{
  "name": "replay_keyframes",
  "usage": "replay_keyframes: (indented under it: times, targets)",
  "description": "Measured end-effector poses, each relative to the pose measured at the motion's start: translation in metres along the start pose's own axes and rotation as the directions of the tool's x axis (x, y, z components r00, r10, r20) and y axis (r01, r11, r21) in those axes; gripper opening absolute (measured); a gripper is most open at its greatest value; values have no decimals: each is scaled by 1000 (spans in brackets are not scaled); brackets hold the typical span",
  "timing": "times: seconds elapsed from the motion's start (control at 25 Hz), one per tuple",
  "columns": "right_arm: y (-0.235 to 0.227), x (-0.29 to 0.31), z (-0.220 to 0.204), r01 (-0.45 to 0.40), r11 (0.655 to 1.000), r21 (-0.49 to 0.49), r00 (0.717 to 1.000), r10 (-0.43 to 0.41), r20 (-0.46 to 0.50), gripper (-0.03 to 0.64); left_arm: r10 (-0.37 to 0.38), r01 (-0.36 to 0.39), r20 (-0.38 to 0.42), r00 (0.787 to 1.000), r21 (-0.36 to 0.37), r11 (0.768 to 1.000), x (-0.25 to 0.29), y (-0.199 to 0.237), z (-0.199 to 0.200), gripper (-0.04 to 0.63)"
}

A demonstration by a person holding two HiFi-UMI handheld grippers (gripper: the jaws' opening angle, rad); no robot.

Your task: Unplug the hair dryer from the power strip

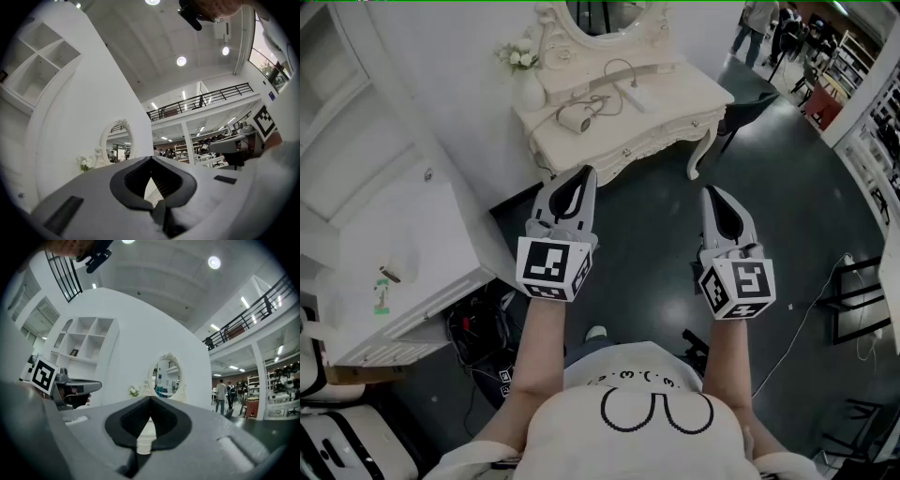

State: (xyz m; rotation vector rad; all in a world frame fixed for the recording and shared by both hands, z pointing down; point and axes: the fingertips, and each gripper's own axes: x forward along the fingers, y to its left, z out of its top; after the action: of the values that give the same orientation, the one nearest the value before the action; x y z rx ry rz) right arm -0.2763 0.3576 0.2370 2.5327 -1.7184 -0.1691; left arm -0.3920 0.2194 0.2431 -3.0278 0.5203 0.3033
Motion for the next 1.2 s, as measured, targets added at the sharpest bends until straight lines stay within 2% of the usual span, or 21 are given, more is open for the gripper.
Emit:
replay_keyframes:
  times: [0.28, 0.44, 0.64, 0.76, 1.04, 1.2]
  targets:
    - [23, 18, -9, -8, 1000, 14, 1000, 8, -14, -4, 3, -3, -14, 1000, -11, 1000, -2, 28, -8, -2]
    - [24, 23, -6, 25, 999, 30, 999, -26, 27, -3, -68, 69, 32, 997, -61, 996, 3, 32, -9, -2]
    - [21, 35, -17, 51, 999, 12, 999, -51, 9, -3, -132, 139, 64, 989, -112, 984, 16, 38, -18, -2]
    - [16, 46, -23, 48, 999, 16, 999, -48, 3, -3, -161, 165, 48, 986, -110, 980, 31, 38, -27, -2]
    - [-9, 92, -33, 11, 999, 46, 1000, -12, 14, -2, -174, 172, -5, 985, -109, 979, 81, 47, -49, 6]
    - [-33, 132, -50, -19, 997, 80, 1000, 18, 17, -2, -175, 170, -49, 983, -98, 981, 118, 54, -69, 70]
